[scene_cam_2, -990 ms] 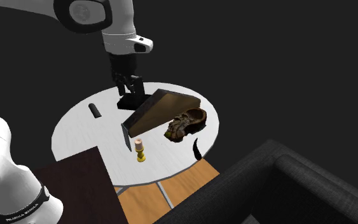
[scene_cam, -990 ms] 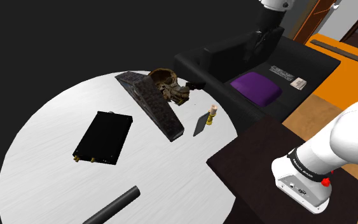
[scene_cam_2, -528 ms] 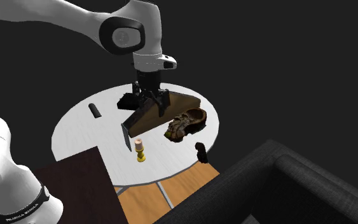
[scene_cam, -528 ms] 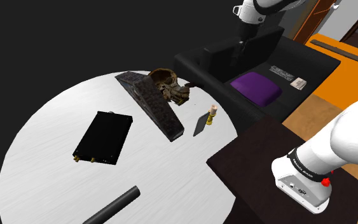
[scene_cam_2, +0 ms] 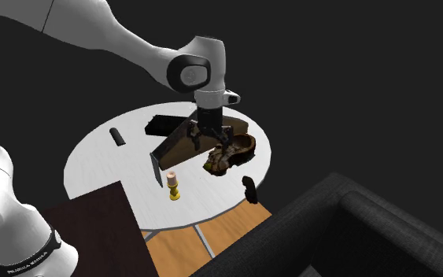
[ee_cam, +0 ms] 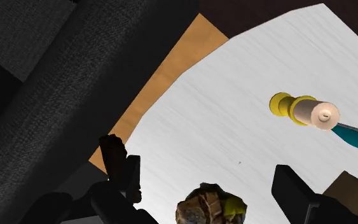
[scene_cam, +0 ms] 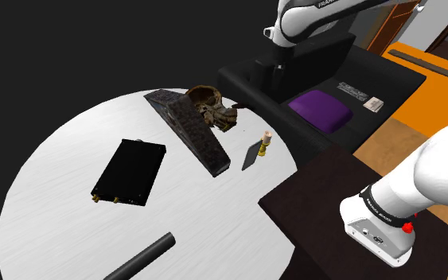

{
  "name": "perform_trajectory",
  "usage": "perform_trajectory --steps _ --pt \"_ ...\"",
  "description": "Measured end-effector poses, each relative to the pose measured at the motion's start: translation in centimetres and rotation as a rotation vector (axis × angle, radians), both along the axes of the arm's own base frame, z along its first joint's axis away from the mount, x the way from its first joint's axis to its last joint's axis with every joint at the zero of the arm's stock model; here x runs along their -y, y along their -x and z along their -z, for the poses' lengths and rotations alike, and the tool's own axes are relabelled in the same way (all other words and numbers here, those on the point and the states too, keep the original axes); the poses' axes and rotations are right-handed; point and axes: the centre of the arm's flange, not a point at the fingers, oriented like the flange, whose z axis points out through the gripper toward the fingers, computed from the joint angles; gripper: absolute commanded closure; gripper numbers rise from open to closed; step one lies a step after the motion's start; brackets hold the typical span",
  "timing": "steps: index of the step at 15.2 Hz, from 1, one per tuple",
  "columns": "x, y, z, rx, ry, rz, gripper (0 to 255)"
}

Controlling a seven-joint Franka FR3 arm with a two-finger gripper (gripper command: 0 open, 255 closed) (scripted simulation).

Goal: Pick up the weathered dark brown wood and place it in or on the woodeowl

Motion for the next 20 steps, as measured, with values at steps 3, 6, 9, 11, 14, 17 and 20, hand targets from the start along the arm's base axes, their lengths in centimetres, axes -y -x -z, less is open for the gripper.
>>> perform_trajectory --steps 3,6,9,11,14,17,20 --pt "0.1 -3.0 2.5 -0.013 0.015 -0.09 0" --pt "-0.6 -5.8 5.6 -0.028 0.029 -0.18 0" --pt "-1.3 -8.7 8.6 -0.041 0.043 -0.269 0" --pt "-1.9 -10.4 10.7 -0.051 0.052 -0.329 0" --pt "-3.2 -12.9 13.8 -0.064 0.066 -0.419 0" --pt "-3.6 -14.3 15.8 -0.073 0.075 -0.473 0" --pt "-3.5 -14.2 17.4 -0.074 0.076 -0.48 0"
